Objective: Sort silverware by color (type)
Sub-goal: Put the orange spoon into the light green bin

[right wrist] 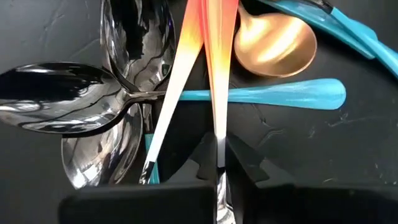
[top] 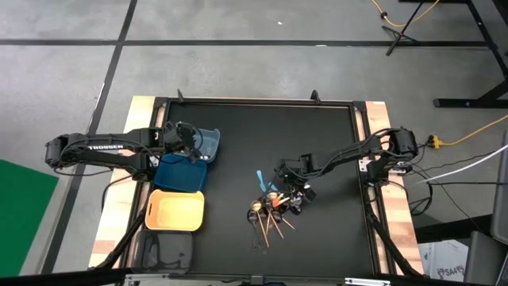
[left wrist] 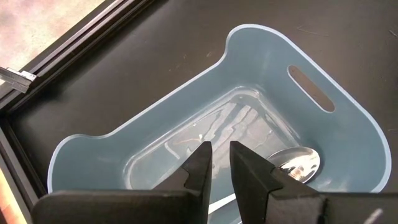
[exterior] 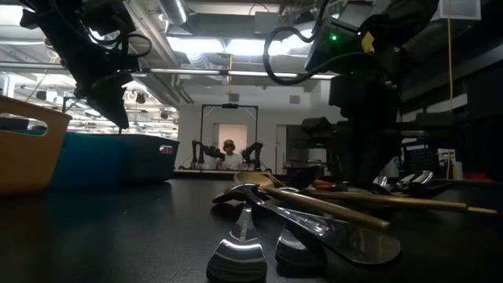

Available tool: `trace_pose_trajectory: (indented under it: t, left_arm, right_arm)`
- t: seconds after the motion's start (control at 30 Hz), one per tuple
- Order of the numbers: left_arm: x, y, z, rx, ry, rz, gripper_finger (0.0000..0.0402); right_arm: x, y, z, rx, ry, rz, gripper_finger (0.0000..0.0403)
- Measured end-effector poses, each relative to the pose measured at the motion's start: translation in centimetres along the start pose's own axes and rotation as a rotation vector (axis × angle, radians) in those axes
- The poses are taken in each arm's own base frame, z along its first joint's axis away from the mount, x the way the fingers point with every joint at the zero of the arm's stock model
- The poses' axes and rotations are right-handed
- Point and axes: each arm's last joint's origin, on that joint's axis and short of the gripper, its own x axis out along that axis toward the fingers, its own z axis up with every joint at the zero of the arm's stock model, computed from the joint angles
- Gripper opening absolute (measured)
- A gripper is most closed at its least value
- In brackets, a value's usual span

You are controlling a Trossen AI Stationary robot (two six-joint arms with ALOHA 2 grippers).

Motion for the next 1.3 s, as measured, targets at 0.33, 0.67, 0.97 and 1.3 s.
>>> trace_pose_trajectory:
  t: [0.33, 0.67, 0.97, 1.3]
  left_arm:
    - [0.0, 0.0, 0.0, -0.031, -0.001, 0.0, 0.0051]
    - [0.0, -0.1, 0.3, -0.061, -0.03, -0.014, 0.0051]
    - [0.0, -0.1, 0.3, -0.061, -0.031, -0.014, 0.0051]
    - [0.0, -0.1, 0.3, -0.06, -0.031, -0.014, 0.0051]
  right_arm:
    - [-1.2, -1.6, 0.7, 0.224, 0.097, -0.226, 0.0002]
    - [-0.3, -2.7, -0.7, 0.522, 0.114, -0.237, 0.0005]
    - [0.1, -2.7, -0.7, 0.527, 0.12, -0.239, 0.0022]
    - [0.1, -2.8, -0.6, 0.526, 0.111, -0.246, 0.0089]
